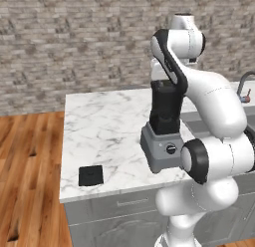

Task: Open the blender lid, put the kiwi in the blender, close the lid, and start the blender.

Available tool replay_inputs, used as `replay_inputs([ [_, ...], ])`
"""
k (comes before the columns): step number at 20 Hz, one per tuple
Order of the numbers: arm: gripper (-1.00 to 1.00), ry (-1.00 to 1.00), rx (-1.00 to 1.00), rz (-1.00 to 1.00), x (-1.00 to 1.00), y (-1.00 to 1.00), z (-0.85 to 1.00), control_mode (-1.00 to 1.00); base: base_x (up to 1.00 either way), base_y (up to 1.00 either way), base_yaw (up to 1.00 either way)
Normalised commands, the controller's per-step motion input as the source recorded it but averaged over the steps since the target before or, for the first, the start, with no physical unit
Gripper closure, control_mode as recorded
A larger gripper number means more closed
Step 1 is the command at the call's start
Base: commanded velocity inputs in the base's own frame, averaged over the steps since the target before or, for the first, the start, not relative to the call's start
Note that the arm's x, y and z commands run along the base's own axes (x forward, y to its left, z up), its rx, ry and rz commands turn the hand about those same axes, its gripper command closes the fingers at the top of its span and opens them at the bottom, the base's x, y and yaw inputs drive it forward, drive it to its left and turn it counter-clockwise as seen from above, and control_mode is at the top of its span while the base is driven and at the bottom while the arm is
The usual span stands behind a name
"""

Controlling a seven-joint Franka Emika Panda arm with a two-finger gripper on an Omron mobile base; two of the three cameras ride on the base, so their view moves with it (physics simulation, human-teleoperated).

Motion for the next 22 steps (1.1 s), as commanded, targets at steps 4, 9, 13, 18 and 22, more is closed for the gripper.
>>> replay_inputs([
  [4,-1.00,-0.16,0.00,-0.01,-0.64,0.22,0.36,-1.00,0.00,0.00,0.00],
  [9,-1.00,-0.02,0.00,-0.06,-0.99,0.53,0.00,-1.00,0.00,0.00,0.00],
  [13,-1.00,0.00,0.01,-0.05,-1.00,0.71,-0.17,-1.00,0.00,0.00,0.00],
  [18,-1.00,0.00,0.00,-0.05,-0.85,0.92,-0.51,-1.00,0.00,0.00,0.00],
  [22,-1.00,0.05,0.00,-0.05,-0.46,1.00,-0.82,-1.00,0.00,0.00,0.00],
])
